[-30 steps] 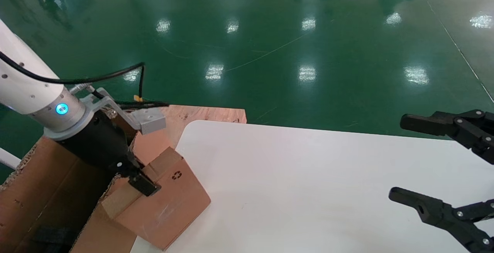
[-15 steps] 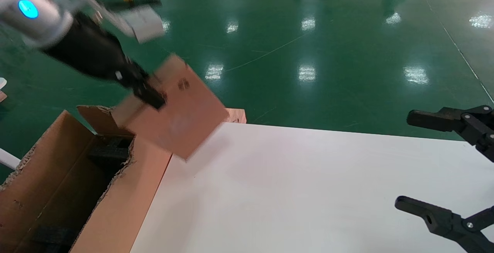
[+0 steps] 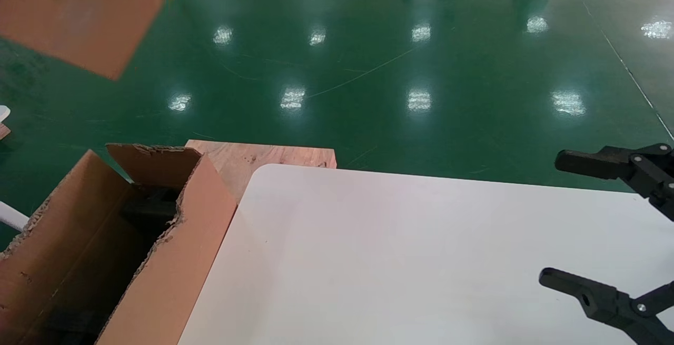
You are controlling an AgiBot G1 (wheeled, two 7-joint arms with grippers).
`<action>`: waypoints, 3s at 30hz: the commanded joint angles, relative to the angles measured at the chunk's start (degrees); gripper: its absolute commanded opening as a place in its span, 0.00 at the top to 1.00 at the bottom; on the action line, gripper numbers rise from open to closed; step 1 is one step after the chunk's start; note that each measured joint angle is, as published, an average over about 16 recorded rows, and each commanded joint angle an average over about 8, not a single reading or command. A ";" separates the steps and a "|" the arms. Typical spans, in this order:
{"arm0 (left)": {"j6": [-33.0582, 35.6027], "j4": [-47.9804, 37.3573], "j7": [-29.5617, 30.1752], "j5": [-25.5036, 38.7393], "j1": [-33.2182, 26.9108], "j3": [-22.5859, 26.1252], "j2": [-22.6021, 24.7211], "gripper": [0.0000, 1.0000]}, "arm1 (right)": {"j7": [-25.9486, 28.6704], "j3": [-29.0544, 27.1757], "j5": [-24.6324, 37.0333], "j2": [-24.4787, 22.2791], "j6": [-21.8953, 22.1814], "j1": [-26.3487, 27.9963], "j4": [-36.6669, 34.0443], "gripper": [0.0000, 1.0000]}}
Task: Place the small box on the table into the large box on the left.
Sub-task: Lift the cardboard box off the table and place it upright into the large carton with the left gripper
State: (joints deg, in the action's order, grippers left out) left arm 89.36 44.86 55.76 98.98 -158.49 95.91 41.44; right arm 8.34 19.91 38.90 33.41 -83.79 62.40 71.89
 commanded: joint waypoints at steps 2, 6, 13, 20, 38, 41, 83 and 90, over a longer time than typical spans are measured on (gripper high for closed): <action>1.51 -0.21 1.80 2.29 -1.86 1.69 -1.69 1.00 | 0.00 0.00 0.00 0.00 0.00 0.00 0.00 0.00; 2.14 1.95 5.37 1.31 -2.48 5.77 -4.99 1.00 | 0.00 0.00 0.00 0.00 0.00 0.00 0.00 0.00; 2.64 8.22 13.29 -2.47 -3.65 16.78 -11.87 1.00 | 0.00 0.01 0.00 0.00 0.00 0.00 0.00 0.00; 2.24 14.73 19.24 -6.64 -5.85 26.55 -15.76 1.00 | 0.00 0.01 -0.01 0.00 0.00 0.00 0.00 0.00; -0.24 15.38 20.73 -6.17 -3.48 34.36 -19.54 1.00 | -0.01 0.02 -0.01 -0.01 0.01 0.00 0.00 0.00; -1.45 14.20 20.03 -6.09 -2.33 34.69 -19.92 1.00 | -0.01 0.02 -0.01 -0.01 0.01 0.00 0.00 0.00; -20.88 -1.32 3.38 -27.23 19.68 29.25 -12.54 1.00 | -0.02 0.04 -0.03 -0.01 0.01 0.01 0.00 0.00; -19.91 0.96 3.37 -27.07 17.72 28.90 -13.17 1.00 | -0.02 0.04 -0.03 -0.02 0.02 0.01 0.00 0.00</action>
State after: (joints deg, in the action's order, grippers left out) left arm 69.43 45.77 59.31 72.25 -140.72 125.02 28.02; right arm 8.32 19.95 38.87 33.39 -83.78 62.41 71.89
